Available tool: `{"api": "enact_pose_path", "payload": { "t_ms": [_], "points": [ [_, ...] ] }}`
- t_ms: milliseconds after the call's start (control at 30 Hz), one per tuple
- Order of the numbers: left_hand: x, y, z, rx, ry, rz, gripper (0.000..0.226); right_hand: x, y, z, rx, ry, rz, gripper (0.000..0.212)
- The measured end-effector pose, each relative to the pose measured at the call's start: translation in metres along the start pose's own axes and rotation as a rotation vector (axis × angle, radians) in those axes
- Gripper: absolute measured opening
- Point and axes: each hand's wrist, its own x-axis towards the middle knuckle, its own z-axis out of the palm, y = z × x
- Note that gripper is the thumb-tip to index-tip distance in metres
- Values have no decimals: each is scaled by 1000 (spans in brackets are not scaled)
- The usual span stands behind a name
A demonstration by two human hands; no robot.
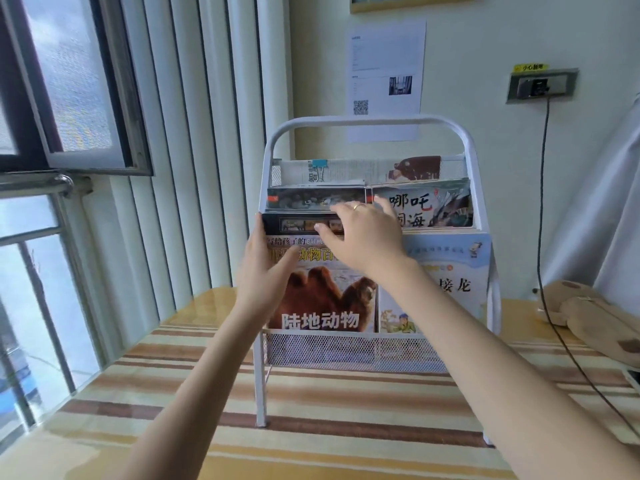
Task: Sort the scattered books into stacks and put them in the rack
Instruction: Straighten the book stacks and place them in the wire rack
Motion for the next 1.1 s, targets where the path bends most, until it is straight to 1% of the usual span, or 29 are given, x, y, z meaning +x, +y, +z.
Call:
{"api": "enact_pose_path", "payload": {
  "t_ms": [67,100,167,233,300,367,433,467,500,533,600,633,700,767,900,1000,1100],
  "points": [
    [-2,-9,-1,72,-48,-24,84,0,1,-3,-18,38,-27,56],
    [-2,-9,-1,84,-71,-32,88,1,2,-5,-15,22,-36,57],
    [1,-13,0,109,-137,-10,93,6,6,-5,-1,-44,-10,60],
    [5,-9,3,305,-167,31,95,6,6,2,-37,-79,11,61],
    [8,-3,4,504,-114,89,97,6,8,6,-46,-92,-10,63],
    [10,2,1,633,-38,236,99,12,15,2,75,-73,10,62],
    [21,10,-1,708,45,388,91,26,30,-7,174,61,118,48],
    [32,18,2,709,55,421,84,34,39,-9,172,126,181,40],
    [45,29,6,691,22,428,76,42,47,-11,152,136,234,37],
    [59,41,14,661,-54,429,66,49,53,-10,123,76,265,41],
    [81,57,34,619,-233,449,50,56,59,-6,72,-98,262,51],
    [89,59,44,640,-296,459,46,58,61,-3,73,-131,254,48],
    [94,54,56,737,-353,467,47,61,69,3,126,-100,251,36],
    [94,48,60,779,-323,468,46,61,75,7,141,-72,220,34],
    [94,54,55,679,-261,439,41,60,82,11,157,-88,165,33],
    [91,57,56,660,-238,437,39,58,86,13,170,-45,153,27],
    [91,57,56,649,-231,433,38,58,87,13,164,-30,150,26]
  ]
}}
